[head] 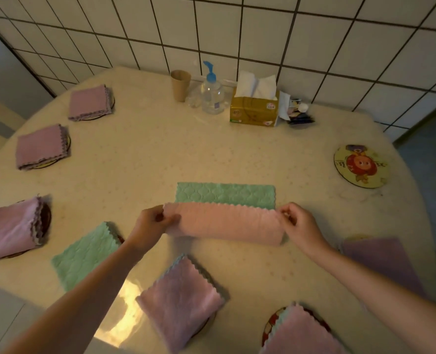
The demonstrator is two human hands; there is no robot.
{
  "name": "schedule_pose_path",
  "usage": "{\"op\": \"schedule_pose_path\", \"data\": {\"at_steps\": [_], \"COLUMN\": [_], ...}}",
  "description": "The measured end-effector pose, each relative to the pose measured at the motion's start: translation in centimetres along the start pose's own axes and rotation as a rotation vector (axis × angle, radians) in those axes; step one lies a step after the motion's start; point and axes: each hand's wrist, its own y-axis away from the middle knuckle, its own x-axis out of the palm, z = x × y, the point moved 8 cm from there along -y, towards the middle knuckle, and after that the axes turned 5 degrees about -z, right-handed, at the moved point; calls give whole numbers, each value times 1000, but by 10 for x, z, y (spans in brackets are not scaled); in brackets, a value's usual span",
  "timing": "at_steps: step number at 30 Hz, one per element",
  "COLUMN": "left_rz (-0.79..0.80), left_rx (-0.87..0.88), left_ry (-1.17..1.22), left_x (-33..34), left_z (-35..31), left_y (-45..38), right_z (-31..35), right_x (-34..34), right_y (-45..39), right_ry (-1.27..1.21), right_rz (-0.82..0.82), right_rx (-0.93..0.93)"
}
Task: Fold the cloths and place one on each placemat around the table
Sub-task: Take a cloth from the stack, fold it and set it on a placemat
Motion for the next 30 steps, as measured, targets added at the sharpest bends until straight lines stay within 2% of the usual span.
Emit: {"op": "schedule_pose_path", "data": {"at_steps": [3,10,26,30], "left_rz": [-76,-126,-168,-292], "left_rx": [-51,-163,-98,-160], "left_ry": [110,55,-161,-172], "left_x": [8,25,35,24], "left_z": [-8,5,0,-1], "left_y": [-16,-60,-92,-85], "right_z": [-6,-35,-46,-46], "right_x": [8,29,31,23], "right_y": [-31,-79,-104,-103], "right_ry": [-44,-1,129,97], "right_rz": [-68,-110,-182,-226], "right_rx": [142,324,333,347]}}
